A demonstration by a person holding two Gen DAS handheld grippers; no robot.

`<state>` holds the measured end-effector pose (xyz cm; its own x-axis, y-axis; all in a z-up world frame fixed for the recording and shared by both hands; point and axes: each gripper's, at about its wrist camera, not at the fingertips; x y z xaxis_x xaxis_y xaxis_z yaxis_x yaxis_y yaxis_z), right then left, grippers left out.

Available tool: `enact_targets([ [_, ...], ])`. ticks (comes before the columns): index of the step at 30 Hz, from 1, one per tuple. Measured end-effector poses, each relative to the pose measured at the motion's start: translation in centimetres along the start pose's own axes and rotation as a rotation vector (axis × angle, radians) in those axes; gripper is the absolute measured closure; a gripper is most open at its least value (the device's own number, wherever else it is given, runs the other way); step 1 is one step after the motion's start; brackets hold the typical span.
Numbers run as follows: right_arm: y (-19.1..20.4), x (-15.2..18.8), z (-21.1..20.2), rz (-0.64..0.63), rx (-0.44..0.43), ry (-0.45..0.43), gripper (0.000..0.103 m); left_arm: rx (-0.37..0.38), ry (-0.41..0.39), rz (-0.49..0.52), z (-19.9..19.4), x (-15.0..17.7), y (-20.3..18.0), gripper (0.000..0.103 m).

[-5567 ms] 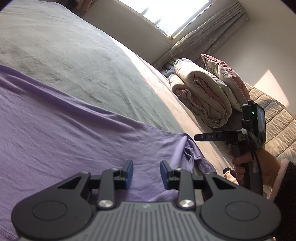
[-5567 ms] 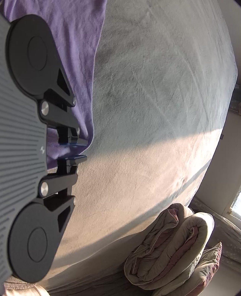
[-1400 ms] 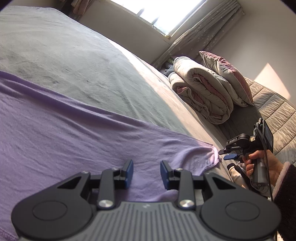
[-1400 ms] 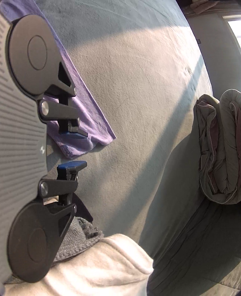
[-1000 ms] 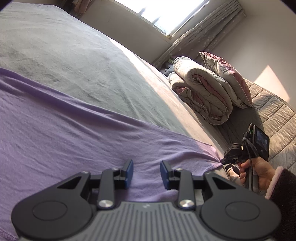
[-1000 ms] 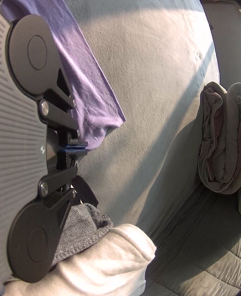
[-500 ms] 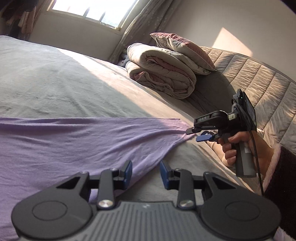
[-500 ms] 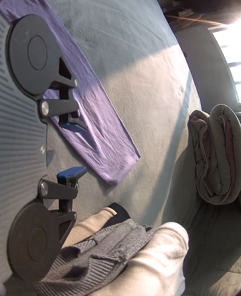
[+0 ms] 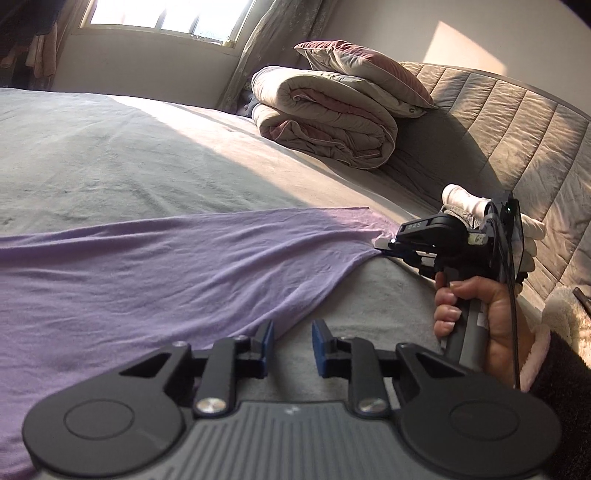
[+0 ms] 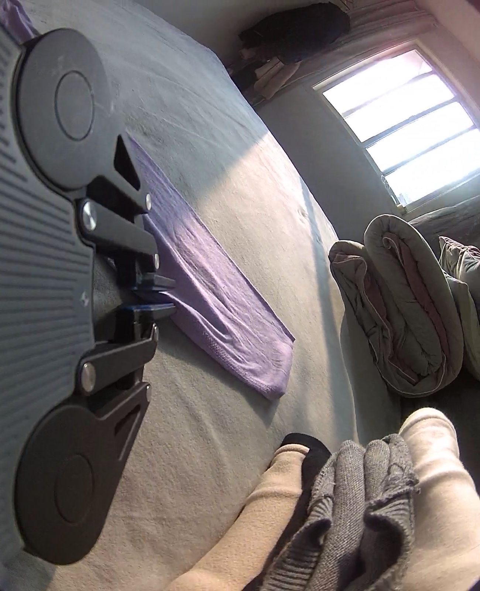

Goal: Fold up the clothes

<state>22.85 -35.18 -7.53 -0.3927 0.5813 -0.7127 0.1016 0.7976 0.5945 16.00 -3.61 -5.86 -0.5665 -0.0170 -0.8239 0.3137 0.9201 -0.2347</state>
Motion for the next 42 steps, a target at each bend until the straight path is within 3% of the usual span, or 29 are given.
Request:
enact_targets([
  [3, -1.7, -0.4, -0.5, 0.118, -0.065, -0.005, 0.103, -0.020, -0.023, 0.046, -0.4, 0.0, -0.6, 0.080],
  [6, -0.9, -0.6, -0.7, 0.086, -0.061, -0.001, 0.103, -0.074, 0.037, 0.089, 0.7, 0.2, -1.2, 0.080],
  [11, -0.3, -0.9, -0.8, 0.068, -0.056, -0.004, 0.102, -0.116, 0.033, 0.141, 0.7, 0.5, -2.0, 0.081],
  [13, -0.2, -1.1, -0.7, 0.072, -0.059, -0.006, 0.102, -0.134, 0.032, 0.142, 0.8, 0.4, -2.0, 0.088],
  [16, -0.3, -1.0, -0.8, 0.075, -0.060, -0.007, 0.102, -0.147, 0.042, 0.142, 0.9, 0.5, -1.9, 0.089],
  [22, -0.6, -0.9, -0.7, 0.071, -0.057, -0.007, 0.102, -0.207, 0.036, 0.244, 1.2, 0.8, -3.8, 0.089],
  [26, -0.7, -0.8, -0.6, 0.073, -0.057, -0.007, 0.102, -0.205, 0.037, 0.223, 1.2, 0.6, -3.4, 0.089],
  [28, -0.6, -0.8, -0.6, 0.069, -0.055, -0.008, 0.102, -0.208, 0.037, 0.209, 1.2, 0.6, -3.2, 0.099],
  [32, -0.6, -0.8, -0.7, 0.075, -0.054, -0.017, 0.102, -0.216, 0.025, 0.210, 1.0, 0.5, -3.2, 0.103],
  [42, -0.5, -1.2, -0.8, 0.042, -0.007, -0.039, 0.102, -0.075, 0.065, 0.187, 0.5, 0.3, -2.5, 0.103],
])
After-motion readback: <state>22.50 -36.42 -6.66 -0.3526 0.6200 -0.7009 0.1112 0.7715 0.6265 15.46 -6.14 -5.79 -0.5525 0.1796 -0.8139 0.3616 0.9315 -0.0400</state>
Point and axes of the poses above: each gripper's, at about its wrist camera, not at the fingertips, and z roughly the way its jaws point, y to its left, x to its underside, and after that the axes turned 10 degrees about -x, right-handed
